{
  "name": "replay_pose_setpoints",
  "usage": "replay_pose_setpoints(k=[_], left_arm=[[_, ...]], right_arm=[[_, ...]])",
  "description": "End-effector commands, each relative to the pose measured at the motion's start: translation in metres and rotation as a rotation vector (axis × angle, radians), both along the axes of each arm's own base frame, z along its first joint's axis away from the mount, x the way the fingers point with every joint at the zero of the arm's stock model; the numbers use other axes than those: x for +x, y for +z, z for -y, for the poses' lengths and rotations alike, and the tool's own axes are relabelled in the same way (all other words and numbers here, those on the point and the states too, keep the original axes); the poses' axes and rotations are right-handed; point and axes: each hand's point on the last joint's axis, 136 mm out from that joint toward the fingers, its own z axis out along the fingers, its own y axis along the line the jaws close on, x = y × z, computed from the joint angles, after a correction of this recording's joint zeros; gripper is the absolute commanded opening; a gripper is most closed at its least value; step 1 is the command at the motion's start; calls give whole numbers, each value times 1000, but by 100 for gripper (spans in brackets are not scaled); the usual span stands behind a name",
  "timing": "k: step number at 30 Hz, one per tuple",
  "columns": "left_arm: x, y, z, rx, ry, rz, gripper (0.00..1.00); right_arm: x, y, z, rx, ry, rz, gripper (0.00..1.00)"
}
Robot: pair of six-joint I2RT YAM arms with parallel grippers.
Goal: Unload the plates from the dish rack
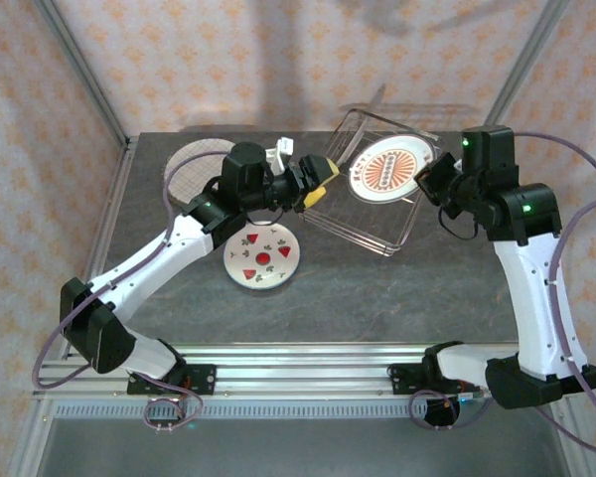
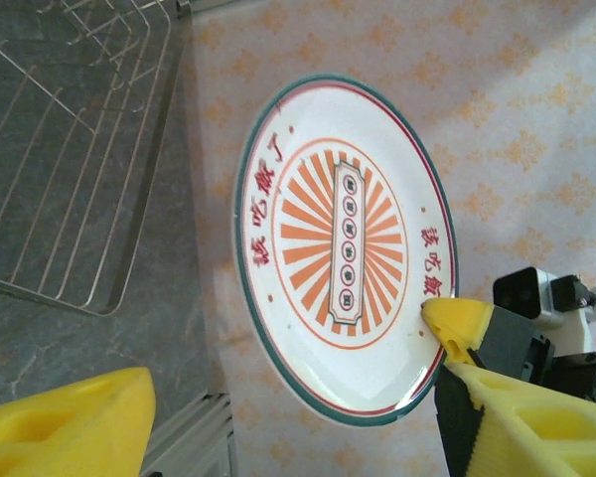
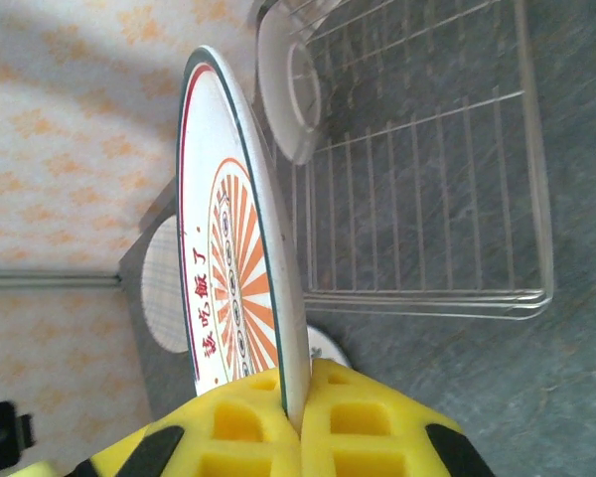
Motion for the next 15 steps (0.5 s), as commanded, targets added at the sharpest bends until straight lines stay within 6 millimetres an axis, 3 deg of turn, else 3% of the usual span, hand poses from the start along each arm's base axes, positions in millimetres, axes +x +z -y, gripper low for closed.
replay_pose_setpoints(k=[1,8,15], left_arm=[[-4,22,7,-59,-31,29,69],[2,11,9,-58,-16,-1,62],[8,12,12,-83,-7,-2,49]], right_arm=[[9,30,-19,122,62,115,0],[18,24,-44,234,144,106,0],[20,13,-52,262,174,72,0]])
